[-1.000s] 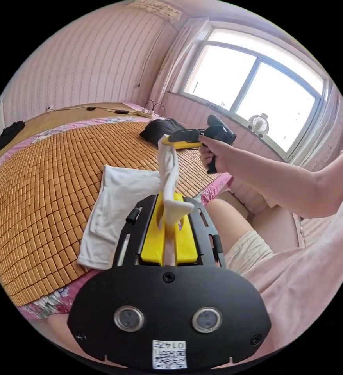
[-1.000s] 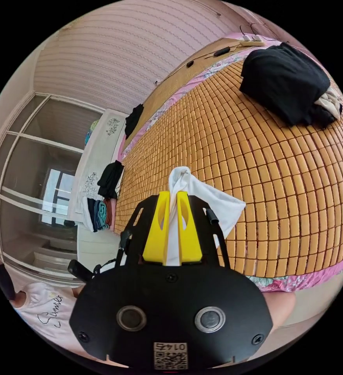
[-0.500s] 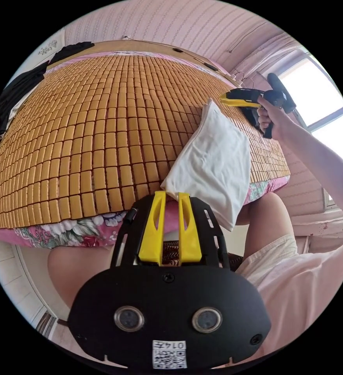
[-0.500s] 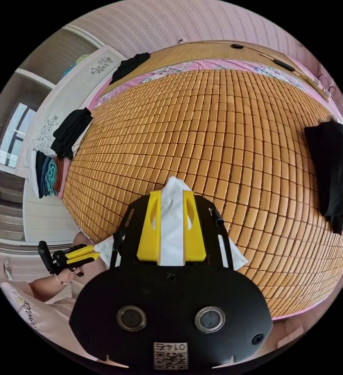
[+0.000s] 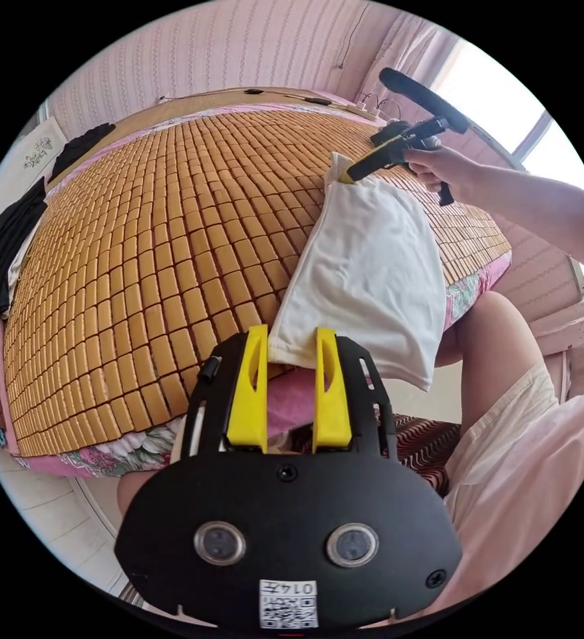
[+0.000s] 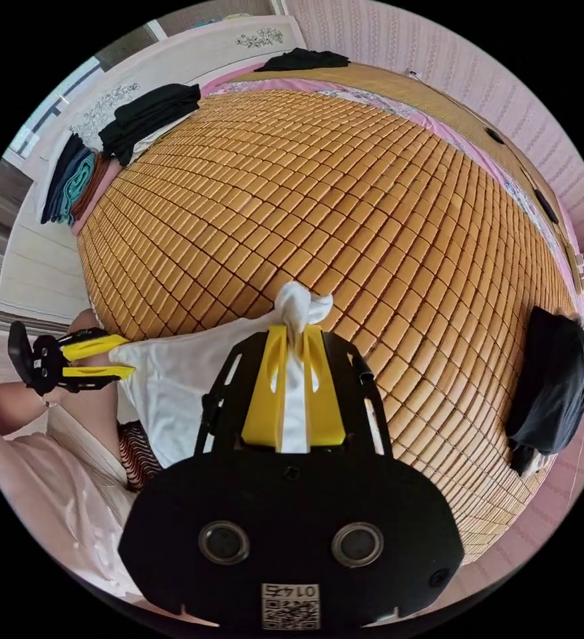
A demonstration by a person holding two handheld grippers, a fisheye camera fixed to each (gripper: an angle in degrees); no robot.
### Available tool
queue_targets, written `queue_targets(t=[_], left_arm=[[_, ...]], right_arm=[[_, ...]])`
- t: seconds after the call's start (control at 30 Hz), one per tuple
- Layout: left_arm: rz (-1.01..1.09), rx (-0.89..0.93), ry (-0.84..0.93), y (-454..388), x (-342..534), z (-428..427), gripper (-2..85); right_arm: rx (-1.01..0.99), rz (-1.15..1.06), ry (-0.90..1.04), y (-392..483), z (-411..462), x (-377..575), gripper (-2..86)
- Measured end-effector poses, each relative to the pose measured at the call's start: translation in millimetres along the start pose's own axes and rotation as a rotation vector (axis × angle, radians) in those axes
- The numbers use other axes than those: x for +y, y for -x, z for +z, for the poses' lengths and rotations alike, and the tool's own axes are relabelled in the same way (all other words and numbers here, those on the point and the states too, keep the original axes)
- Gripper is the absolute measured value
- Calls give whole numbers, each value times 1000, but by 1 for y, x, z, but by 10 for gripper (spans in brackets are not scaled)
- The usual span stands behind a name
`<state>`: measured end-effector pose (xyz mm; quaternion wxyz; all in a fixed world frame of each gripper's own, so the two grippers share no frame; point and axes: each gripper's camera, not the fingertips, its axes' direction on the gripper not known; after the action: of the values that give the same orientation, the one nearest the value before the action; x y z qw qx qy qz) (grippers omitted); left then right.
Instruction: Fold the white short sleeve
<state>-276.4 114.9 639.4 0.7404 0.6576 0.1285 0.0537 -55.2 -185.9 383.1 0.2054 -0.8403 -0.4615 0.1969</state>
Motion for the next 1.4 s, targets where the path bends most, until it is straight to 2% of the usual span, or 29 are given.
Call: queue_targets(t=[0.13,0.23,0.47,0.7,0.9,0.97,1.03,1.1,1.17,1.23,1.27,1.4], left_arm=[[16,56,-13,-2,5,-4,21],[30,38,-42,-7,14,-8,3],[61,32,-284,-20,53,-85,-6],[-59,-53,-478,4,109,-195,-7],[-205,-226,-592,85,128,-279,-4],[-233,-312,-640,123,121,-306,0],[-259,-404,-660,167,101,-338,11],[-393,-498,-692,240,69,-382,45],[-512,-608,-683,283,51,-405,81],[-630,-659,-635,316,44,-414,100],[-659,-641,-619,326,45,-414,104],[-550,-573,-639,286,71,-378,101]], right_arm=[[-129,19,-266,8,-71,48,33],[-141,-19,-397,28,-121,91,30],[-90,-30,-561,73,-203,151,29],[-125,-151,-703,122,-254,121,28],[-199,-405,-725,183,-285,-19,31],[-161,-506,-703,219,-303,-110,36],[-116,-523,-697,250,-322,-194,45],[-143,-476,-634,278,-337,-296,69],[-143,-347,-453,304,-332,-419,125],[-74,-279,-298,316,-310,-465,157],[-71,-249,-280,319,-300,-471,170],[-143,-343,-334,306,-266,-419,157]])
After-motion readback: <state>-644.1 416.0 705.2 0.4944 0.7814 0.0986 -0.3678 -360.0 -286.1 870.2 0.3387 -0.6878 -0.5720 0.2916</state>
